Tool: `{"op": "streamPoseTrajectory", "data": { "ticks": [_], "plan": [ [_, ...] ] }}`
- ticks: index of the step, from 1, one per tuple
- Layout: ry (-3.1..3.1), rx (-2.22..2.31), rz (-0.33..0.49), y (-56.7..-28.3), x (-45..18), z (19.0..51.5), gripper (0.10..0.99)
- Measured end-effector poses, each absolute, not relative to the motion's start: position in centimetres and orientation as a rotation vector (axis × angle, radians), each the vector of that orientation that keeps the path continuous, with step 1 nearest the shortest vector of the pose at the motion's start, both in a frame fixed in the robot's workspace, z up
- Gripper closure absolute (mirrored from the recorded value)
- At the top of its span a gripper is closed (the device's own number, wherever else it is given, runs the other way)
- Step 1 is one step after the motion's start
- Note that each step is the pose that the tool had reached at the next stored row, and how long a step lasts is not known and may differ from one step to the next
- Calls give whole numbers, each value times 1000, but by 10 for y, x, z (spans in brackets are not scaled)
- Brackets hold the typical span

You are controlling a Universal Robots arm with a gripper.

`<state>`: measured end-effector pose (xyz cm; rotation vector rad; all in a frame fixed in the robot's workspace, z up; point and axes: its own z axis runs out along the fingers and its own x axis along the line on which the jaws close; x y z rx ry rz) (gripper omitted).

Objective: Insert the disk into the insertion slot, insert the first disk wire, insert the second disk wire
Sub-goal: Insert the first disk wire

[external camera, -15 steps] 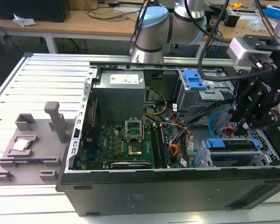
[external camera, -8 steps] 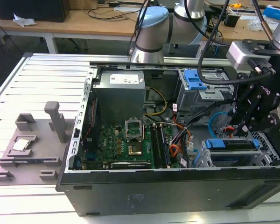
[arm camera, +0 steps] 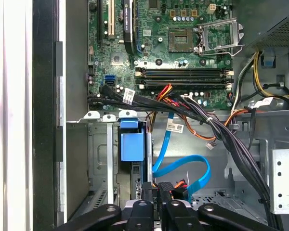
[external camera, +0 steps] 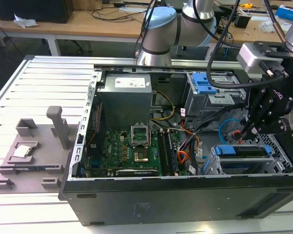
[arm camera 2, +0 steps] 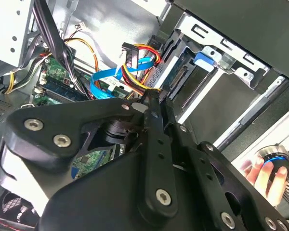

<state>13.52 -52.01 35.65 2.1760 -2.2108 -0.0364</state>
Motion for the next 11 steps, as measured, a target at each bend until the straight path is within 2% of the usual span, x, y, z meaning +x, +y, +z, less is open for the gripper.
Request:
{"op": "streamPoseTrajectory", "data": {
  "ticks": [11],
  "plan": [
    [-2211,2176,-37,-520,145,356,922]
  ]
}}
